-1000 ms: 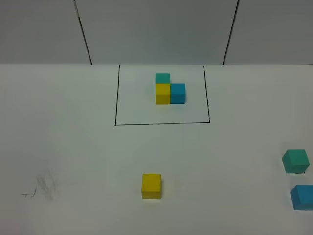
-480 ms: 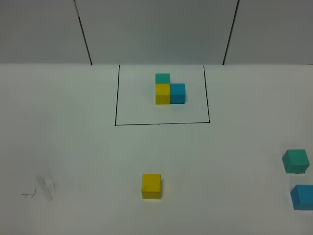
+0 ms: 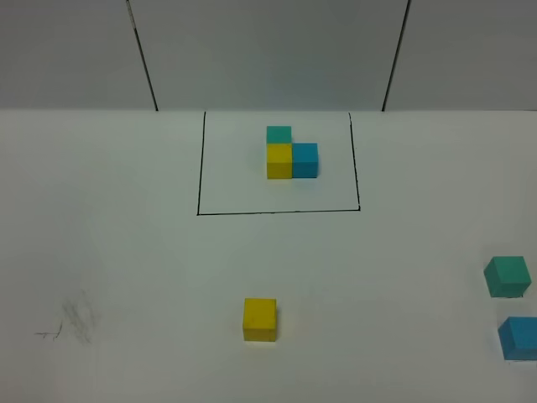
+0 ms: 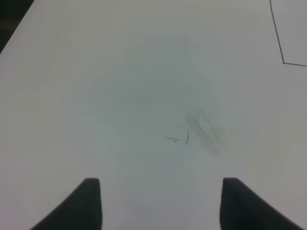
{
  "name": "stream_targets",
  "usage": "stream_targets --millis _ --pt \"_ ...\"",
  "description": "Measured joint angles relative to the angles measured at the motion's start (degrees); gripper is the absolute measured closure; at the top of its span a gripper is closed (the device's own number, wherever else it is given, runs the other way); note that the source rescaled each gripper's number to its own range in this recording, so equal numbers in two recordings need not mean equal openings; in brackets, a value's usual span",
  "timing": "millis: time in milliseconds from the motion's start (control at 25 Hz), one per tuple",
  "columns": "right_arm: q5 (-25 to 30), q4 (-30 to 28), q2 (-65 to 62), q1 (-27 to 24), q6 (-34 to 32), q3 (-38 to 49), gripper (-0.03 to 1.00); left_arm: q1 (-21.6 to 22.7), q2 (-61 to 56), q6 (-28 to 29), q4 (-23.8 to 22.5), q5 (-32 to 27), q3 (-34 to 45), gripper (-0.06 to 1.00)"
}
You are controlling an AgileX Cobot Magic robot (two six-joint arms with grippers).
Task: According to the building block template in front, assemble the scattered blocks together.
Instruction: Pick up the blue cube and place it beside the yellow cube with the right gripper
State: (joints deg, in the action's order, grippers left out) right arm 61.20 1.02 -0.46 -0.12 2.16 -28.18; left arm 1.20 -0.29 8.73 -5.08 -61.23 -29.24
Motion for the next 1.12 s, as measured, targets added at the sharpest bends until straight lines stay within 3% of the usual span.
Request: stream_targets --millis 280,400,520,720,800,880,1120 --pt "0.0 0.9 0.0 0.0 -0.3 0.0 0.97 0.0 0.0 0.0 0.0 0.0 0.0 0.82" --pt "-0.3 1.0 0.0 0.0 -4.4 0.0 0.91 0.0 0.0 0.0 0.0 0.0 0.0 0.83" --pt "-0.4 1.8 1.9 0.0 -6.7 -0.3 0.72 0.0 0.0 0.0 0.0 0.0 0.0 0.83" --pt "-1.4 2.6 14.8 0.0 -5.3 -3.8 0.22 0.0 0.0 0.0 0.0 0.0 0.0 0.83" --pt "-2.8 2.6 21.0 0.0 -5.1 -5.4 0.1 0.0 0.0 0.0 0.0 0.0 0.0 0.83" --pt "-5.3 2.6 27.7 0.0 -5.0 -6.8 0.06 0.0 0.0 0.0 0.0 0.0 0.0 0.83" --pt "-11.8 2.7 47.3 1.0 -4.8 -9.9 0.1 0.0 0.0 0.0 0.0 0.0 0.0 0.83"
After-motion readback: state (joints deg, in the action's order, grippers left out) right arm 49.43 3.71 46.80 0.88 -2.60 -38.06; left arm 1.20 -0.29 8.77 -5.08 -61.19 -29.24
